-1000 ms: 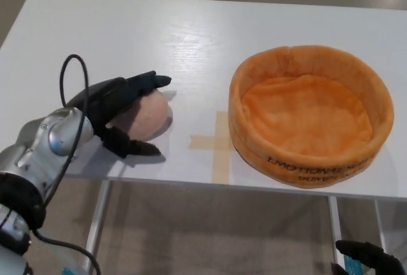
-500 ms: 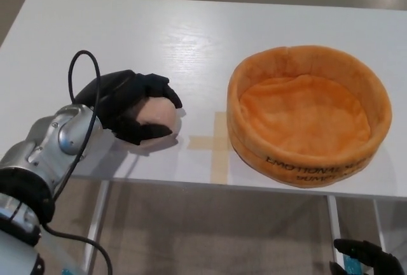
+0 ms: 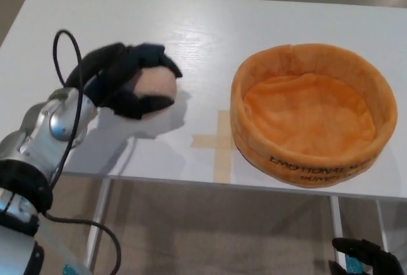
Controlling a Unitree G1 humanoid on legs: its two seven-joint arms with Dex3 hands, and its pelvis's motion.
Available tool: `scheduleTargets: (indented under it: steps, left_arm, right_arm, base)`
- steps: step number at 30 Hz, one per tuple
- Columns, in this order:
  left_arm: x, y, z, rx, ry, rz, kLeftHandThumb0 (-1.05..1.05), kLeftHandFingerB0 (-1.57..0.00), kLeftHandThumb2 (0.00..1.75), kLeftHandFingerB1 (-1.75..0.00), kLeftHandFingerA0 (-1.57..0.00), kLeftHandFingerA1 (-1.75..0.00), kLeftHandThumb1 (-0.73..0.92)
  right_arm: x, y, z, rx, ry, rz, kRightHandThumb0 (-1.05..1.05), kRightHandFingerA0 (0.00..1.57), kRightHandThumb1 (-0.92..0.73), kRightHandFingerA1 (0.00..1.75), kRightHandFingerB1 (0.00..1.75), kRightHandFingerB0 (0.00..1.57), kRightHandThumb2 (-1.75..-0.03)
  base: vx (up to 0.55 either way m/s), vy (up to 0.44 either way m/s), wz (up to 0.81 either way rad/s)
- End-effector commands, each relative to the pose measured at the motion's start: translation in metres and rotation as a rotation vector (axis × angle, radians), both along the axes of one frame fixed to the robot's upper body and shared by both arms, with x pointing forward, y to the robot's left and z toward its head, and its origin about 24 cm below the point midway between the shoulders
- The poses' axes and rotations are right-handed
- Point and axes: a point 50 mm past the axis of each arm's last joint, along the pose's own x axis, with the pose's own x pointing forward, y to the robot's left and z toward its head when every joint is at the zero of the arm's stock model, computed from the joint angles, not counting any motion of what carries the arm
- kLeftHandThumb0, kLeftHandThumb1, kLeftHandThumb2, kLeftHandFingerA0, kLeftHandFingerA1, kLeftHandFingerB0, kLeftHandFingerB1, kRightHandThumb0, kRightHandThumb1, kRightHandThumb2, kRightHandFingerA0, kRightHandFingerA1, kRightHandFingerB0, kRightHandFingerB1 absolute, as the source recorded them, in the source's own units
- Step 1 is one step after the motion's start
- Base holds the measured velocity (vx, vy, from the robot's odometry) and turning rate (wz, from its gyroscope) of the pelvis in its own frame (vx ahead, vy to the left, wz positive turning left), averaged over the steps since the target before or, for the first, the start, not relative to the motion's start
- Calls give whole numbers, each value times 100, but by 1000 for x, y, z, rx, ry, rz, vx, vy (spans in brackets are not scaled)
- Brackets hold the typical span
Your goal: Use the left hand to pick up the pink round toy on the left and place it inside the orange plate on the desk.
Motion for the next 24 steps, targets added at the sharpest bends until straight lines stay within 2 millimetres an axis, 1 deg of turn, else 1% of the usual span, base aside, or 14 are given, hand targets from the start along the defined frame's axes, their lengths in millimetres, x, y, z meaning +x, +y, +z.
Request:
scheduleTargets:
  steps: [1,2,5,6,7,10,11,14,15,17,19,21,22,24]
  left_arm:
    - [-1,-28,33,-50,-152,-121,-26,-81,70,-92,-78,-157,79]
    - [-1,-34,38,-48,-172,-141,-26,-85,70,-85,-84,-148,78]
    - [-3,-44,47,-50,-193,-175,-28,-84,65,-81,-84,-147,81]
    - [-3,-52,50,-53,-196,-191,-26,-81,70,-94,-81,-159,78]
    - [-3,-61,54,-55,-199,-210,-26,-81,70,-94,-81,-159,78]
    - [-3,-68,57,-52,-204,-224,-28,-79,65,-99,-80,-161,81]
    - [-4,-86,60,-34,-205,-259,-28,-74,64,-108,-77,-163,80]
    - [-6,-106,60,-1,-211,-300,-29,-74,65,-107,-77,-167,81]
    - [-7,-110,60,5,-216,-304,-28,-84,65,-88,-80,-166,78]
    - [-8,-115,59,19,-216,-308,-27,-87,66,-81,-81,-160,75]
    - [-8,-121,58,36,-210,-309,-27,-87,66,-81,-81,-160,75]
    - [-10,-127,55,42,-195,-324,-20,-86,62,-89,-85,-154,76]
    - [-11,-136,51,68,-191,-338,-14,-92,66,-71,-88,-147,71]
    - [-12,-143,48,99,-175,-341,-15,-90,66,-72,-85,-151,71]
  right_arm:
    - [-4,0,-4,0,30,-4,-31,70,-60,70,52,60,-57]
    - [-4,1,-4,-1,32,-2,-31,70,-60,69,52,60,-57]
    - [-4,3,-4,-3,36,5,-31,70,-60,69,52,61,-57]
    - [-4,3,-4,-4,31,8,-31,70,-60,71,55,60,-57]
    - [-3,4,-4,-4,25,11,-31,70,-60,71,55,60,-57]
    - [-3,4,-4,-6,27,14,-31,70,-61,70,54,60,-58]
    - [-3,5,-4,-7,36,23,-31,70,-61,68,52,59,-58]
    - [-2,6,-4,-2,38,25,-31,71,-61,71,53,59,-58]
    - [-2,6,-4,-1,39,23,-31,71,-60,71,53,60,-58]
    - [-2,5,-4,-4,43,25,-32,71,-61,71,52,59,-58]
    - [-2,5,-4,-10,46,32,-32,71,-61,71,52,59,-58]
    - [-2,5,-4,-16,49,39,-32,68,-61,70,52,59,-57]
    - [-2,4,-4,-11,51,35,-32,72,-61,70,52,59,-58]
    - [-1,5,-4,-12,50,37,-32,70,-61,67,52,59,-58]
  base:
    - [0,0,0]
    - [0,0,0]
    - [0,0,0]
    - [0,0,0]
    - [0,0,0]
    - [0,0,0]
    - [0,0,0]
    - [0,0,0]
    - [0,0,0]
    - [0,0,0]
    - [0,0,0]
    - [0,0,0]
    - [0,0,0]
    - [0,0,0]
